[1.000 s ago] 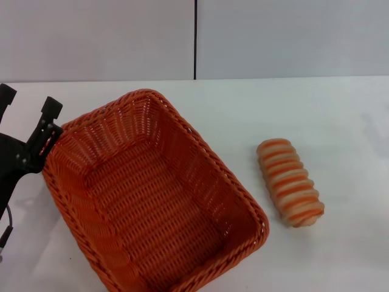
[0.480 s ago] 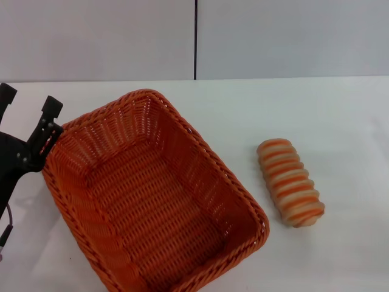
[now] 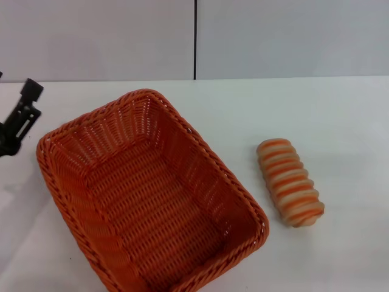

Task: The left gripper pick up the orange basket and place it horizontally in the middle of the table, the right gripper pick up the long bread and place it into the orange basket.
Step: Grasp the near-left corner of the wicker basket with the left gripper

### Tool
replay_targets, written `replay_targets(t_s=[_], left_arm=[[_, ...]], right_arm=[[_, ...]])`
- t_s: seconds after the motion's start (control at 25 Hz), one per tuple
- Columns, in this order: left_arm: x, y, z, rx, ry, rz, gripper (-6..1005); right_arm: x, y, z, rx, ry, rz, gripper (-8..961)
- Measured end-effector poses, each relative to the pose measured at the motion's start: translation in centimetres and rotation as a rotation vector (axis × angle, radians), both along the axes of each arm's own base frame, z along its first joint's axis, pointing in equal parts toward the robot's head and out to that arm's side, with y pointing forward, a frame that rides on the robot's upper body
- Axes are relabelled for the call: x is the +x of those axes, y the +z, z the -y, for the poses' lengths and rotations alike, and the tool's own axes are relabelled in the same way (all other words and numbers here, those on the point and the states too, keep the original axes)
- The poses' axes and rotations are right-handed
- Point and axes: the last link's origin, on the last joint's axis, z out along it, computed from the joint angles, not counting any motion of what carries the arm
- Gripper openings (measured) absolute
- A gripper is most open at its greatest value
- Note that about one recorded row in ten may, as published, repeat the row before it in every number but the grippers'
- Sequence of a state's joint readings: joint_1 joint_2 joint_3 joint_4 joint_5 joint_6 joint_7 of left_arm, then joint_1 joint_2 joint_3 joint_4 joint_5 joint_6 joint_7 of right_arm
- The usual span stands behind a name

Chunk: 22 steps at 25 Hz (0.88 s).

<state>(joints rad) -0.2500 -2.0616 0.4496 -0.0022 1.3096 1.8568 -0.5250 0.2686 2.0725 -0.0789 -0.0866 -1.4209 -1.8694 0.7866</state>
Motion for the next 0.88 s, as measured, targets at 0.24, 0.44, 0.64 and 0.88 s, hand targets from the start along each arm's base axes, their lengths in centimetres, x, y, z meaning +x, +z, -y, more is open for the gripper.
replay_targets(t_s=[0.24, 0.44, 0.64, 0.88], left_arm=[[-0.3, 3.3, -1.9, -0.126, -0.065, 0.014, 845], [0.7, 5.5, -4.8, -0.358, -0.071, -0.040, 845], [3.0, 7.8, -6.8, -0.480, -0.087, -0.139, 845], [7.5, 10.2, -9.2, -0.646, -0.039, -0.393, 845]], right_arm=[[0.2, 0.1, -0.5, -0.006, -0.017, 0.012, 718], [0.5, 0.2, -0.9, -0.010, -0.037, 0.026, 718], [0.7, 0.2, -1.0, -0.017, -0.056, 0.026, 718], [0.9, 0.1, -1.1, -0.021, -0.071, 0.026, 717]])
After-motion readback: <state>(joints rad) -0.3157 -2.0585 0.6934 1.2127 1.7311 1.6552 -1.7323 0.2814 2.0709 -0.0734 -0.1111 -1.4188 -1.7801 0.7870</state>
